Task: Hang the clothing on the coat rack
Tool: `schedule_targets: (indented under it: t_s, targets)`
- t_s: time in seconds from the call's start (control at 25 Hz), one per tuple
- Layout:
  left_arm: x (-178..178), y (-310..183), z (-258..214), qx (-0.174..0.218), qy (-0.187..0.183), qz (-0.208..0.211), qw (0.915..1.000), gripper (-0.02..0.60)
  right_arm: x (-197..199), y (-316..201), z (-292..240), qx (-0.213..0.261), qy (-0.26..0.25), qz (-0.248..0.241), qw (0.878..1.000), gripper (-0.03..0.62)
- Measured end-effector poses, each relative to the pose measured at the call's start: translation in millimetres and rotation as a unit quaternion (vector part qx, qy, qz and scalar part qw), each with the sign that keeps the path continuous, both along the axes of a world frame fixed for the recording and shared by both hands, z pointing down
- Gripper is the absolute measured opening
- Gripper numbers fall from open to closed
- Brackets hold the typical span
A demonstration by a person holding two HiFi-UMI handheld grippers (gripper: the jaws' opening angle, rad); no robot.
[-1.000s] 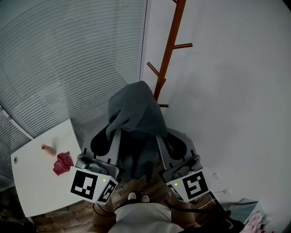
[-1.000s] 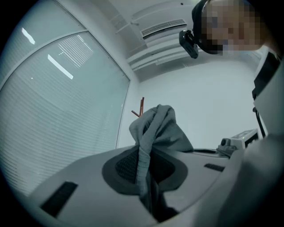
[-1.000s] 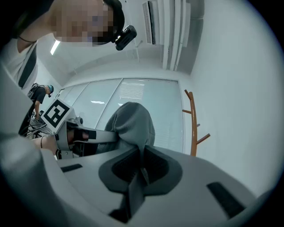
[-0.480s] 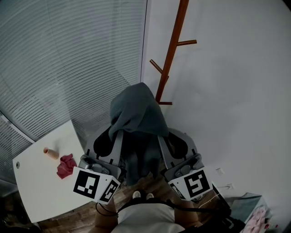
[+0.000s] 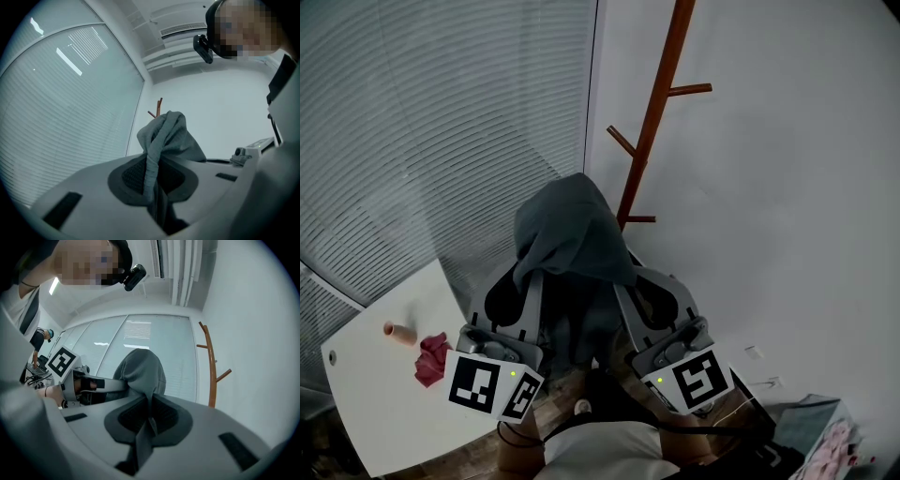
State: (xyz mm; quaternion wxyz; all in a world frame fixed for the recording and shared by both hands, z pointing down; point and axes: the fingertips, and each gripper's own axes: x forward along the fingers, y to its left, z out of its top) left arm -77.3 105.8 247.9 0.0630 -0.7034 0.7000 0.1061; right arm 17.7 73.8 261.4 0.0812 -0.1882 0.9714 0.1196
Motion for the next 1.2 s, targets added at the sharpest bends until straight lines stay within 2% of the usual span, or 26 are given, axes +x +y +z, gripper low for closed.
schedule_targets:
  t_s: [0.16, 0.4, 0.56, 0.64, 0.84, 1.2]
  targets:
    - [-19, -22, -1, -0.009, -0.018, -0.018, 0.9996, 0.048, -22, -21, -6, -0.008, -0.022, -0.025, 0.999, 0.031]
    - [-51, -79, -7, -0.022, -0.029, -0.027, 0.999, 0.048, -52, -74, -5, -0.018, -0.003, -0.045, 0.999, 0.031]
    - [-57, -92, -5, -0.016, -0.025, -0.028, 0.9992, 0.048, -59, -76, -27, -0.008, -0.05, -0.057, 0.997, 0.031]
    - [-59, -100, -3, -0.015, -0.023, -0.032, 0.9991, 0.048, -60, -80, -29, -0.006, -0.057, -0.06, 0.997, 0.031]
    - [-66, -139, 2, -0.013, -0.01, -0.022, 0.9996, 0.048, -65, -110, -26, -0.015, -0.054, -0.05, 0.997, 0.031]
    - [-73, -194, 8, -0.038, -0.028, 0.013, 0.9988, 0.048, -73, -148, -24, -0.032, -0.054, -0.019, 0.998, 0.031]
